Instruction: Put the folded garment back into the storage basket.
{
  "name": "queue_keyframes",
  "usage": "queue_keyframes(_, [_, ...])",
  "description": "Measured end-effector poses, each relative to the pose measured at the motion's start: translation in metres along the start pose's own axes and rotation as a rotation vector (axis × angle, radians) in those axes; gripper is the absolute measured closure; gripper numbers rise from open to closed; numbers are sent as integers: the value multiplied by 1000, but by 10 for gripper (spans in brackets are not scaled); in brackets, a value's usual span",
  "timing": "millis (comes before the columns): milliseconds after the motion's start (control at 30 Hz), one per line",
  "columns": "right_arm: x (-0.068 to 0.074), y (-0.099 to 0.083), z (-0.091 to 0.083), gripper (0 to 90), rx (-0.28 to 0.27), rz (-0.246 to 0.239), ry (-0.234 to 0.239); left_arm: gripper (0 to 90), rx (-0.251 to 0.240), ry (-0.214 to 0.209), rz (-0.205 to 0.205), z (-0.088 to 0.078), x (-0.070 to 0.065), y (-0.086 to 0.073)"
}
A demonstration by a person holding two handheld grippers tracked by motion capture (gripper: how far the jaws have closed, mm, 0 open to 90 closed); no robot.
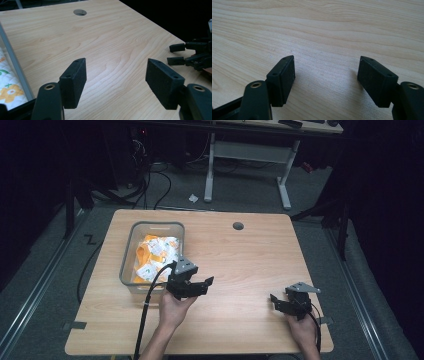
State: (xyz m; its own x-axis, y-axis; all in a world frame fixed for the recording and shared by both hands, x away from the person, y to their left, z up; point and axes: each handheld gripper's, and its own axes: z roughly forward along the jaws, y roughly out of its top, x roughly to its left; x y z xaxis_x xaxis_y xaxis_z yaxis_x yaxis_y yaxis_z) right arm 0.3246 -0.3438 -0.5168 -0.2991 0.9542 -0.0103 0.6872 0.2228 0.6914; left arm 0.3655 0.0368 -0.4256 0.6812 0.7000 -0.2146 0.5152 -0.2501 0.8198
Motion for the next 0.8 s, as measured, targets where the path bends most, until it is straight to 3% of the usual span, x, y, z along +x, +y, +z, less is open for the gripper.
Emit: queue_keyframes(800, [0,0,0,309,0,-1,2,339,34,-12,22,25,-12,-2])
